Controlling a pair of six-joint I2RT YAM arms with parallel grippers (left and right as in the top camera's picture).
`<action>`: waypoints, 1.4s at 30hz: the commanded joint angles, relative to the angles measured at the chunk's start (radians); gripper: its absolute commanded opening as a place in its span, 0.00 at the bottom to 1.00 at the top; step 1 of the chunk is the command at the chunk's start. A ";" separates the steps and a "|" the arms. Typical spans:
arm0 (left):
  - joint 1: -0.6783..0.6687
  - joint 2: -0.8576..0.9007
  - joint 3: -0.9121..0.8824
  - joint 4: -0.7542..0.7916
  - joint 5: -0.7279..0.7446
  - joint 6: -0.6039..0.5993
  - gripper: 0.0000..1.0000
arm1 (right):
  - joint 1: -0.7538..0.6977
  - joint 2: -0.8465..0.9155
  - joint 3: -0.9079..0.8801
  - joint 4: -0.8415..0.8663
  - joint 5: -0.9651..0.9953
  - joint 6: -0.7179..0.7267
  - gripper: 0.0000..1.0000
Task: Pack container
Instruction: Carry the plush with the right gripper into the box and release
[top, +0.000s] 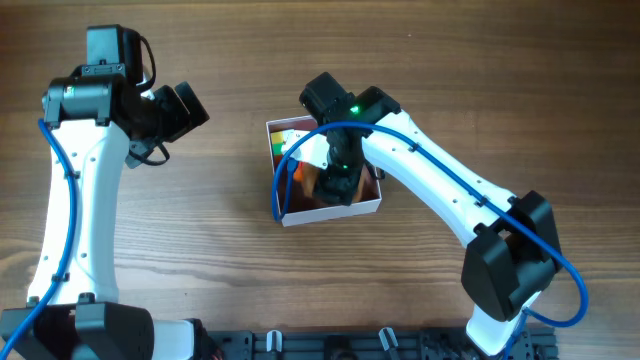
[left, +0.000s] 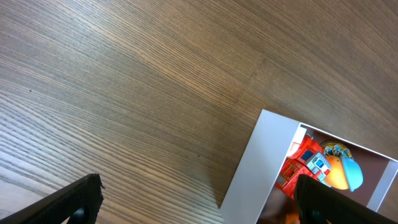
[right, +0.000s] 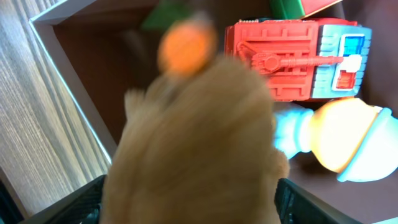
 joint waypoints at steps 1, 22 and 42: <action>0.006 -0.003 0.003 0.000 0.015 0.019 1.00 | 0.007 0.008 0.010 0.007 0.006 0.008 0.85; 0.006 -0.003 0.003 0.007 0.015 0.019 1.00 | 0.007 -0.135 -0.164 0.086 -0.013 0.159 0.04; 0.006 -0.003 0.003 0.003 0.015 0.019 1.00 | 0.007 -0.171 -0.269 0.297 0.003 0.243 0.08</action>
